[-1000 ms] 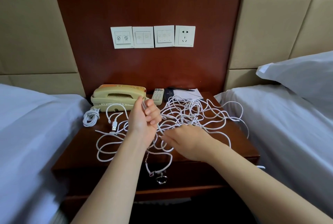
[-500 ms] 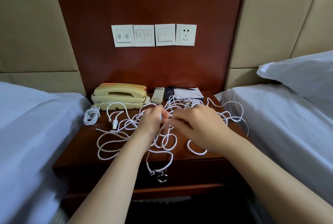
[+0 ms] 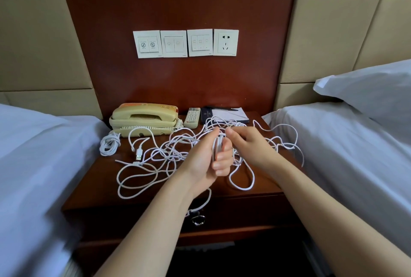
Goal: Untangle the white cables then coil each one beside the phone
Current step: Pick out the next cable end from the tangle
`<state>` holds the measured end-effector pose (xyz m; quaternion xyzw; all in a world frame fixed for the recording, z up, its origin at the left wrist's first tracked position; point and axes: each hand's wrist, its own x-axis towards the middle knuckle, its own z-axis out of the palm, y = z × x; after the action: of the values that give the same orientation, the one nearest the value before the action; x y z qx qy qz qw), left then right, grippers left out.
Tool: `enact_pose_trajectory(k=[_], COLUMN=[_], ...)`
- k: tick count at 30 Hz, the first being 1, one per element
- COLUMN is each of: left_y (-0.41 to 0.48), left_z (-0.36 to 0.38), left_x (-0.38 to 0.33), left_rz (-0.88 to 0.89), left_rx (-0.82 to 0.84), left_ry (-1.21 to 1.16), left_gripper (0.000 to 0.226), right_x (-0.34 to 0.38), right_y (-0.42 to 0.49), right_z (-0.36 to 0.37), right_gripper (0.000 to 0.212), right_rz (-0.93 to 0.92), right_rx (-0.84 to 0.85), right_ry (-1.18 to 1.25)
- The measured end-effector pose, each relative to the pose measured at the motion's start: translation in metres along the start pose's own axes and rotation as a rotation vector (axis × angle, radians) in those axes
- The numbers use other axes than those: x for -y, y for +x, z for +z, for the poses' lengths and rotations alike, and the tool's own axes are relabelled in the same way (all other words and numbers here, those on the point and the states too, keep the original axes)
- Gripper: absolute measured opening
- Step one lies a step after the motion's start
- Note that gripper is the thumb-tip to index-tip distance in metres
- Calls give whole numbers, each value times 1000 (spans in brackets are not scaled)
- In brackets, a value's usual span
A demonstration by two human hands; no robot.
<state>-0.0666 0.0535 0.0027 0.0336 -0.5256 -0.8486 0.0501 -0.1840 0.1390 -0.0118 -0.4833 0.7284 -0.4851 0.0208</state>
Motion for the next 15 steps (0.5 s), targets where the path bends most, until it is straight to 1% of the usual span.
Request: enact_pose_trajectory(k=[5, 7, 10, 15], left_y=[3, 4, 4, 6], left_z=[-5, -11, -18, -26], left_x=[-5, -9, -14, -17], left_rz=[82, 123, 149, 218], left_rx=[-89, -138, -209, -360], left_ry=[-128, -198, -228, -215], left_gripper=[55, 55, 50, 48], right_x=[1, 3, 7, 30], right_y=[-6, -9, -15, -26], right_z=[19, 26, 34, 41], right_gripper=[40, 36, 26, 24], right_rz=[97, 67, -1, -52], right_rx=[107, 158, 221, 363], right_ry=[-69, -164, -321, -614])
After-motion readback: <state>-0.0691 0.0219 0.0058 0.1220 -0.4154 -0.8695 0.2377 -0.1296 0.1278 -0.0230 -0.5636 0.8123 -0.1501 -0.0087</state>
